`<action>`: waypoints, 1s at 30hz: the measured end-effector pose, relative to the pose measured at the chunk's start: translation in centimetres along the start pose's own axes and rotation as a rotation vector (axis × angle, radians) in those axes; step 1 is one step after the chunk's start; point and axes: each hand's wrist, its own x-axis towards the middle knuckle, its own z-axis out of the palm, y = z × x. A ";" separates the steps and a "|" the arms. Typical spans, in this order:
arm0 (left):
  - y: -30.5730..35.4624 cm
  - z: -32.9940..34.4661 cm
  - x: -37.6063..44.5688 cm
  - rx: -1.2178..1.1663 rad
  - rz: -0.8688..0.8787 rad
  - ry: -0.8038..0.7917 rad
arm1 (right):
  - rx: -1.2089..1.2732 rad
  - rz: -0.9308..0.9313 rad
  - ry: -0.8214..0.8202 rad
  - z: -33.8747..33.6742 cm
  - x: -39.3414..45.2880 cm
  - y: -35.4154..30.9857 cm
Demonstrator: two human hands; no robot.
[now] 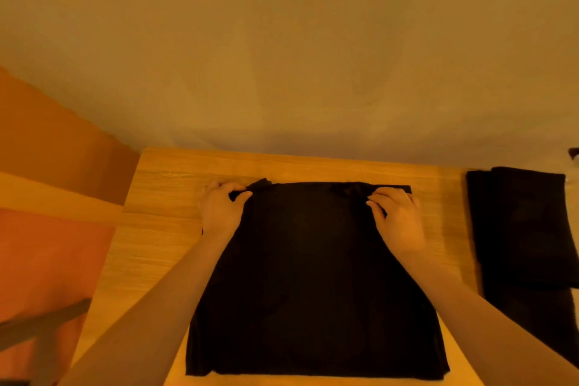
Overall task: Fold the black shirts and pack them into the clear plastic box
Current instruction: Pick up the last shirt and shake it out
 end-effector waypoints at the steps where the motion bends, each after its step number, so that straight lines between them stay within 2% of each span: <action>1: 0.0 0.0 0.0 -0.043 -0.006 0.010 | 0.062 0.014 -0.001 -0.2 0.2 -0.2; 4: 0.8 -1.0 0.0 -0.178 -0.051 -0.040 | 0.302 0.234 -0.057 -1.7 1.2 -0.9; 6: 1.4 -1.7 -0.2 -0.274 -0.060 -0.075 | 0.372 0.343 -0.090 -2.6 1.7 -0.9; 13: 0.5 -5.4 -5.0 -0.462 -0.070 -0.189 | 0.618 0.452 -0.250 -5.2 -0.9 -1.5; 17: -1.5 -7.8 -8.9 -0.540 -0.105 -0.271 | 0.778 0.550 -0.268 -7.4 -4.9 -2.0; 20: -2.6 -9.7 -12.1 -0.540 -0.078 -0.349 | 0.838 0.580 -0.275 -9.3 -8.4 -2.9; 25: -3.7 -13.9 -16.3 -0.592 -0.021 -0.529 | 0.892 0.557 -0.400 -13.1 -13.7 -4.8; 30: -4.9 -16.4 -19.7 -0.632 0.005 -0.503 | 0.914 0.535 -0.353 -15.5 -18.2 -6.1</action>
